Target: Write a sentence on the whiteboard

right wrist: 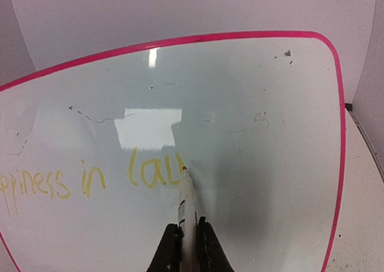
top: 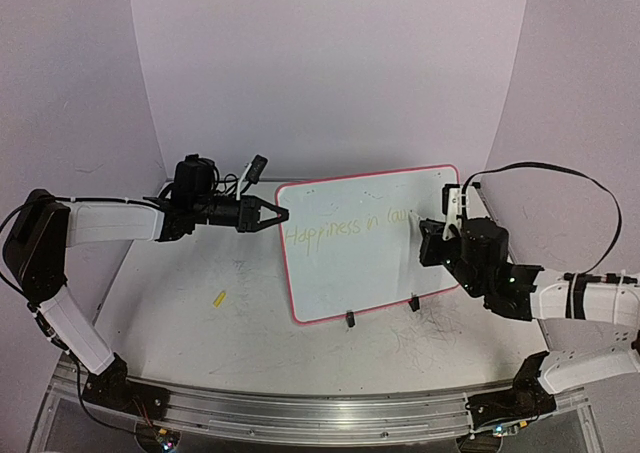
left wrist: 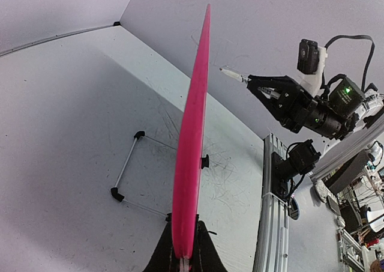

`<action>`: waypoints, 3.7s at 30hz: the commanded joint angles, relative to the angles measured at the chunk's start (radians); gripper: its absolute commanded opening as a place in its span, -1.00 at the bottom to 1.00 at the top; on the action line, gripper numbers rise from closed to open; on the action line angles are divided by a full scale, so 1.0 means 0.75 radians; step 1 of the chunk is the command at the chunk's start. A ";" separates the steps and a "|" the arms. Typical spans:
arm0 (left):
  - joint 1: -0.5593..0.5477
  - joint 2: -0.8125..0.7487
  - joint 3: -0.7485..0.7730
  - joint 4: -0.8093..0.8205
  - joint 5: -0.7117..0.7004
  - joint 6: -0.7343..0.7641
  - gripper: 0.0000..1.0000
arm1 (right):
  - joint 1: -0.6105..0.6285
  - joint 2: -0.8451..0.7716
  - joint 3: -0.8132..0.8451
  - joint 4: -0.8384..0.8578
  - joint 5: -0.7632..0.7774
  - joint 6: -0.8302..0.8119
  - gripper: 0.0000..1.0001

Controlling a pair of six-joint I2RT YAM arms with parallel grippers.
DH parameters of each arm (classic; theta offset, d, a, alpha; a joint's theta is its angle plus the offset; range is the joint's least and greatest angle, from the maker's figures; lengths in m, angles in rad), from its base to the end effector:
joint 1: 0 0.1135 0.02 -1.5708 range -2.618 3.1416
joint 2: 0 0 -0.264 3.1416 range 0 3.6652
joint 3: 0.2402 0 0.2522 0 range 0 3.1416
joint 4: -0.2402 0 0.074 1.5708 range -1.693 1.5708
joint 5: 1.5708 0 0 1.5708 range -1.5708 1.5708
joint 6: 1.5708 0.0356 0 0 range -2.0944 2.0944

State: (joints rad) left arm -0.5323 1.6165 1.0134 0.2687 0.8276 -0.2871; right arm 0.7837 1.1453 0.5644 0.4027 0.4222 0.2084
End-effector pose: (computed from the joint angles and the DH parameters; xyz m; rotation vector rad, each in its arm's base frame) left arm 0.2973 -0.2055 0.2555 0.8330 1.8389 -1.3221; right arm 0.1899 0.1686 0.2508 -0.1924 1.7361 0.3601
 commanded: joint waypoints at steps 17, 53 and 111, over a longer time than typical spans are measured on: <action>-0.013 -0.025 0.043 -0.086 -0.044 0.054 -1.00 | -0.109 -0.033 -0.029 0.080 -0.091 -0.023 -1.00; -0.024 -0.019 0.047 -0.094 -0.044 0.060 -1.00 | -0.127 0.092 0.009 0.205 -0.210 -0.069 -1.00; -0.033 -0.023 0.065 -0.142 -0.060 0.088 -1.00 | -0.126 0.052 -0.015 0.031 -0.121 0.053 -1.00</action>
State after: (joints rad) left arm -0.5404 1.6165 1.0340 0.2316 0.8150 -0.2832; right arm 0.6899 1.2140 0.5669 0.4696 0.3264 0.2210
